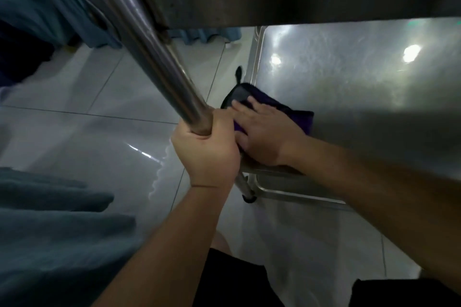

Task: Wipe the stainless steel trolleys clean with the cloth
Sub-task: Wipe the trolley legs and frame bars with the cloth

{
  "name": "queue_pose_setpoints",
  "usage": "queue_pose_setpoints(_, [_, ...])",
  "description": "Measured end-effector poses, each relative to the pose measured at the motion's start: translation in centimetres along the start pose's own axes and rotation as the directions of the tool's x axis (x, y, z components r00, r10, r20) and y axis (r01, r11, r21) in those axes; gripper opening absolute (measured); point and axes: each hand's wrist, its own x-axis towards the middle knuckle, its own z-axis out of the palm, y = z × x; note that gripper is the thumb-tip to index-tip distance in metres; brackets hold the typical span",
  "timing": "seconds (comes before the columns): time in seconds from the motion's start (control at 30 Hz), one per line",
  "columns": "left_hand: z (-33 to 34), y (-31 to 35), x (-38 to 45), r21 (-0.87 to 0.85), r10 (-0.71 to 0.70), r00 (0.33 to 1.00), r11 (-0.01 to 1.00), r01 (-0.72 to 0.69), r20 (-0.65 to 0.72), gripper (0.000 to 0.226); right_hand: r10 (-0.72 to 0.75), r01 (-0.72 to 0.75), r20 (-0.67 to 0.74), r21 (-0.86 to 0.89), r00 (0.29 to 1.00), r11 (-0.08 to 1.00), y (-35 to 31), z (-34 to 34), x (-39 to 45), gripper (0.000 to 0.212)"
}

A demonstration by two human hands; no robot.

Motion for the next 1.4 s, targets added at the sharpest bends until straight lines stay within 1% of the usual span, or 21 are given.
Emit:
queue_pose_setpoints(0.07, [0.0,0.1,0.0,0.002,-0.008,1.0,1.0,0.008,0.013,0.022,-0.042,0.042,0.026,-0.004,0.999,0.999,0.4,0.0,-0.2,0.068])
queue_pose_setpoints(0.13, [-0.2,-0.1,0.2,0.016,-0.009,1.0,1.0,0.009,0.004,0.023,-0.025,0.024,-0.012,-0.066,1.0,0.998,1.6,-1.1,1.6,0.067])
queue_pose_setpoints(0.2, [-0.4,-0.3,0.2,0.038,0.008,1.0,0.999,-0.008,0.004,0.029,0.08,-0.087,-0.077,-0.089,0.994,0.992,3.5,-2.8,4.5,0.067])
queue_pose_setpoints(0.3, [-0.5,-0.2,0.0,0.03,0.024,0.999,0.999,-0.025,0.041,0.029,0.276,-0.283,-0.112,-0.052,0.955,0.958,7.1,-5.5,8.2,0.069])
queue_pose_setpoints(0.37, [-0.4,0.0,0.1,0.023,0.014,0.999,1.0,-0.014,0.034,0.031,0.37,-0.375,-0.115,-0.026,0.922,0.927,9.3,-6.8,8.9,0.071])
queue_pose_setpoints(0.43, [-0.3,0.0,0.1,0.027,0.011,1.0,1.0,-0.011,0.016,0.031,0.454,-0.46,-0.154,-0.002,0.878,0.888,11.4,-7.5,7.8,0.072])
queue_pose_setpoints(0.5, [-0.3,-0.1,0.2,0.014,0.01,1.0,1.0,-0.01,0.009,0.029,0.562,-0.569,-0.208,0.033,0.8,0.822,13.9,-8.1,4.8,0.071])
queue_pose_setpoints(0.63, [-0.3,0.0,0.0,0.018,-0.045,0.999,0.999,0.045,-0.002,0.022,0.759,-0.76,-0.309,0.145,0.573,0.633,20.2,-9.1,-4.3,0.071])
queue_pose_setpoints(0.7, [-0.3,-0.1,-0.1,0.015,-0.066,0.998,0.998,0.066,-0.003,0.02,0.828,-0.819,-0.304,0.198,0.471,0.538,22.0,-9.7,-7.6,0.074])
queue_pose_setpoints(0.77, [-0.3,-0.1,-0.1,0.03,-0.074,0.997,0.997,0.074,-0.01,0.022,0.871,-0.85,-0.275,0.235,0.406,0.471,22.4,-10.1,-8.3,0.075])
queue_pose_setpoints(0.8, [-0.3,-0.1,-0.1,0.032,-0.075,0.997,0.997,0.075,-0.014,0.024,0.876,-0.855,-0.268,0.234,0.401,0.463,22.2,-10.2,-7.7,0.074])
queue_pose_setpoints(0.83, [-0.4,-0.1,-0.1,0.031,-0.075,0.997,0.997,0.075,-0.02,0.025,0.866,-0.851,-0.263,0.21,0.426,0.482,21.6,-10.2,-6.7,0.074])
queue_pose_setpoints(0.87, [-0.3,0.0,-0.1,0.029,-0.079,0.997,0.996,0.079,-0.023,0.025,0.837,-0.83,-0.261,0.17,0.481,0.531,20.7,-10.0,-5.4,0.073])
queue_pose_setpoints(0.97, [-0.2,0.0,0.1,0.008,-0.074,0.997,0.997,0.074,-0.021,0.025,0.65,-0.661,-0.234,0.04,0.723,0.75,16.4,-8.2,-0.4,0.066])
queue_pose_setpoints(1.03, [-0.1,0.2,0.1,-0.01,-0.078,0.997,0.997,0.078,-0.025,0.024,0.518,-0.529,-0.182,-0.012,0.836,0.849,12.3,-6.7,2.6,0.065])
queue_pose_setpoints(1.07, [-0.1,0.2,0.1,-0.01,-0.085,0.996,0.996,0.084,-0.03,0.023,0.455,-0.464,-0.154,-0.032,0.877,0.885,10.4,-5.9,3.6,0.067])
queue_pose_setpoints(1.1, [-0.1,0.3,0.0,-0.01,-0.092,0.995,0.996,0.092,-0.034,0.022,0.398,-0.407,-0.133,-0.048,0.908,0.912,8.7,-5.1,4.3,0.068])
queue_pose_setpoints(1.17, [0.1,0.5,0.0,-0.023,-0.105,0.994,0.994,0.104,-0.043,0.022,0.307,-0.315,-0.115,-0.062,0.945,0.947,6.0,-3.7,4.3,0.069])
queue_pose_setpoints(1.27, [0.3,0.6,0.1,-0.026,-0.122,0.99,0.992,0.12,-0.069,0.024,0.218,-0.222,-0.09,-0.035,0.972,0.975,2.8,-1.7,2.6,0.067])
queue_pose_setpoints(1.4, [0.5,0.7,0.2,0.024,-0.097,0.991,0.995,0.099,-0.09,0.018,0.132,-0.132,-0.026,-0.019,0.991,0.991,0.5,0.4,-1.2,0.067])
